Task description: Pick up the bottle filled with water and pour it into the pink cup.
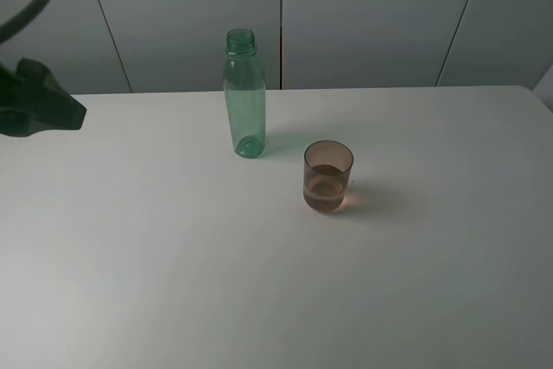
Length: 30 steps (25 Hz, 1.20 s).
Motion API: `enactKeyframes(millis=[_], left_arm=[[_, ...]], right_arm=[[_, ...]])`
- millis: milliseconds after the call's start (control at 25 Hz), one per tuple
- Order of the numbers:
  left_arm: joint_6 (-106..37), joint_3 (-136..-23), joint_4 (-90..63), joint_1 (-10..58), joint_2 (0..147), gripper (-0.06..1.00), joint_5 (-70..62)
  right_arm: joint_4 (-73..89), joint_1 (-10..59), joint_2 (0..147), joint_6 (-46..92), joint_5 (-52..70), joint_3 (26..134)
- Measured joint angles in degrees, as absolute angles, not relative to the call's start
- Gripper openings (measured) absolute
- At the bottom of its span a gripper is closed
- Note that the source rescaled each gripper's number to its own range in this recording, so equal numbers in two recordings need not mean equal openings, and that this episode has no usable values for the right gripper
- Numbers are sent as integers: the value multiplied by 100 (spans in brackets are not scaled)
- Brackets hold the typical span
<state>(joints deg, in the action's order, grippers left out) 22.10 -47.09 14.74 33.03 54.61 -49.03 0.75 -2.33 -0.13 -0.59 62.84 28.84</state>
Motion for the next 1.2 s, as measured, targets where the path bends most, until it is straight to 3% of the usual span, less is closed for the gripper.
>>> enactKeyframes(millis=[480,640,1000,1200], left_arm=[[2200,-3955,1445,3112,2894,99,-6898],[1938,-3931,1282,2344,2203,99,-6967],[292,-3390,200,-223,557,99,-6875],[33,-3165,-33,-388,40,99,-6679]], right_arm=[[75,-233,-13,-59,6284,2884],[75,-233,-13,-59,6284,2884],[75,-233,-13,-59,6284,2884],[75,-233,-13,-59,6284,2884]])
